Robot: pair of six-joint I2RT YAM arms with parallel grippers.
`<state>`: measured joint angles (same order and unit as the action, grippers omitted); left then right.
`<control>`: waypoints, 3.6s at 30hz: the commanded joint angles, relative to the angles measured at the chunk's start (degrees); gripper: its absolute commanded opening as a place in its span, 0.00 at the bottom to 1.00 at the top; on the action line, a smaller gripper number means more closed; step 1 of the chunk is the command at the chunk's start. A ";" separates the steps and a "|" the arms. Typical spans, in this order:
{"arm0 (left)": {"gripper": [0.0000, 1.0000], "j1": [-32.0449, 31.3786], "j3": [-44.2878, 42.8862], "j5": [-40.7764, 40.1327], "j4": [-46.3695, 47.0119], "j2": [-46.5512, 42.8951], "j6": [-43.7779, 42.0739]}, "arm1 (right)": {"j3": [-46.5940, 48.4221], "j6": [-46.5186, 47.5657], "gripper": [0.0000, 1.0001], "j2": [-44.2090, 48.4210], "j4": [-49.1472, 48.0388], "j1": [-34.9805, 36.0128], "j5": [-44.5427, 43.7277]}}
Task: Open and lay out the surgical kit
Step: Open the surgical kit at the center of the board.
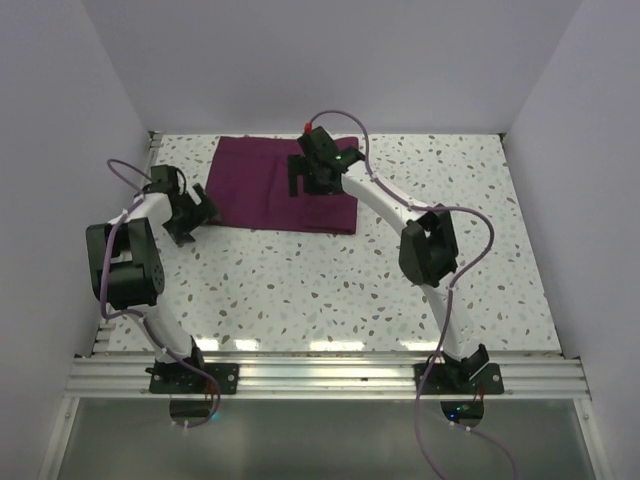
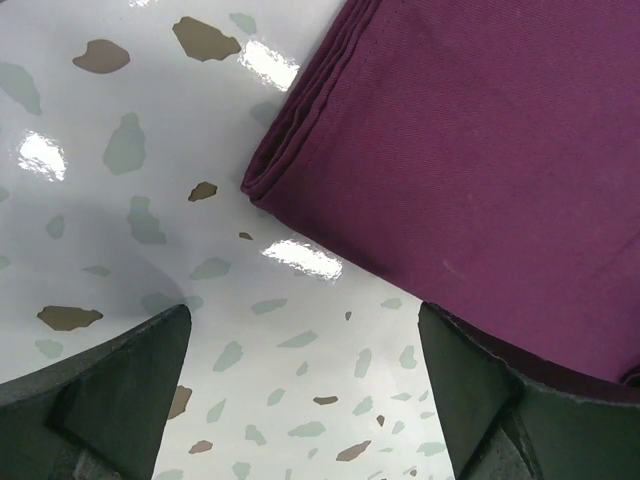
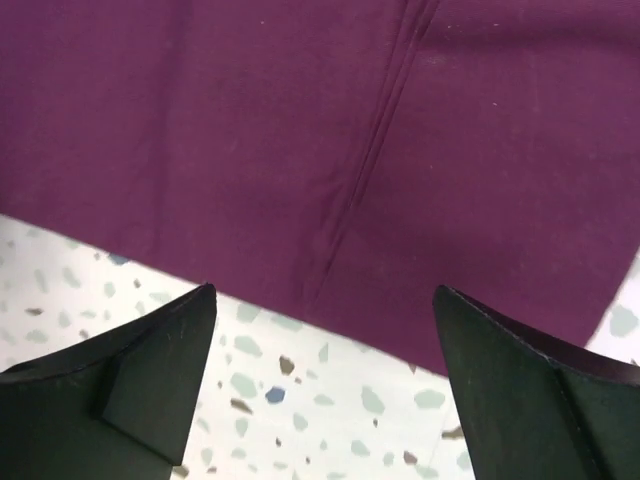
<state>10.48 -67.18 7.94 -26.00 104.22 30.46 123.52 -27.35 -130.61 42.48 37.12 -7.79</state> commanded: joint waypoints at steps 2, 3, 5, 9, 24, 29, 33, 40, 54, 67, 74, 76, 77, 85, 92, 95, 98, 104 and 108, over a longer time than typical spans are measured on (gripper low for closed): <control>1.00 0.33 -1.55 1.55 2.35 -0.25 -1.80 | 8.21 0.55 0.89 -7.54 7.87 1.10 -0.38; 0.99 0.33 -1.38 1.63 2.44 -0.08 -1.81 | 9.18 0.46 0.83 -8.78 8.58 2.07 -0.73; 0.99 0.24 -1.20 1.98 2.71 0.45 -1.81 | 10.59 0.28 0.76 -11.68 9.72 2.86 -1.09; 0.98 0.33 -1.82 2.60 2.71 1.94 -1.81 | 10.60 -1.21 0.44 -14.32 10.87 3.92 -0.91; 0.43 0.33 -6.12 0.06 1.22 5.99 -2.95 | 2.09 -0.15 0.00 2.62 11.32 -0.11 -8.02; 0.23 0.33 -7.53 -1.61 0.25 5.90 -3.47 | -14.49 -1.65 0.00 16.57 8.06 -6.09 -12.15; 0.20 0.24 -8.32 -1.53 -0.63 5.82 -3.39 | -28.75 -2.18 0.00 24.41 5.16 -13.37 -14.70; 0.20 -1.07 -7.44 -0.92 -1.60 3.45 -3.21 | -45.29 -3.84 0.04 28.65 4.28 -19.63 -19.00; 0.40 -11.43 0.82 -1.35 -1.51 -6.66 -1.37 | -43.98 -1.40 0.96 36.63 -1.47 -22.45 -13.54; 0.99 -11.80 8.98 0.58 -0.46 -21.86 -3.30 | -13.35 -1.11 0.76 10.23 1.99 -26.13 -8.21; 0.98 -11.80 11.72 0.50 -1.60 -25.12 -4.35 | 0.21 -2.09 0.66 -1.91 6.29 -29.91 -7.94; 0.98 -11.80 12.33 0.06 -1.86 -25.56 -4.96 | 2.67 -2.18 0.64 -3.94 6.74 -30.35 -7.77; 0.98 -11.80 12.51 -0.21 -1.95 -25.56 -5.14 | 3.12 -2.35 0.63 -5.43 6.83 -30.62 -7.59; 0.97 -11.80 13.13 0.23 -1.16 -22.84 -5.32 | 4.79 -3.23 0.59 -10.54 5.42 -31.41 -7.06; 0.96 -11.80 9.96 0.58 -1.60 -18.45 -6.20 | 6.11 -3.85 0.53 -13.44 4.37 -32.20 -6.97; 0.96 -11.80 9.26 0.49 -1.77 -17.39 -6.55 | 6.47 -4.11 0.47 -14.41 4.37 -32.46 -6.71; 0.95 -11.80 9.35 0.41 -1.77 -16.86 -6.73 | 6.29 -4.11 0.36 -14.85 4.37 -32.64 -6.45; 0.95 -11.80 10.14 0.14 -1.69 -16.86 -6.73 | 4.80 -4.11 0.11 -13.45 5.42 -32.73 -6.62; 0.95 -11.80 11.10 0.05 -1.25 -17.04 -6.47 | 4.53 -2.62 0.13 -11.70 7.09 -32.82 -8.20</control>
<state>-1.28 -55.83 7.75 -28.03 87.26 24.84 128.46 -31.48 -143.61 46.13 4.91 -13.69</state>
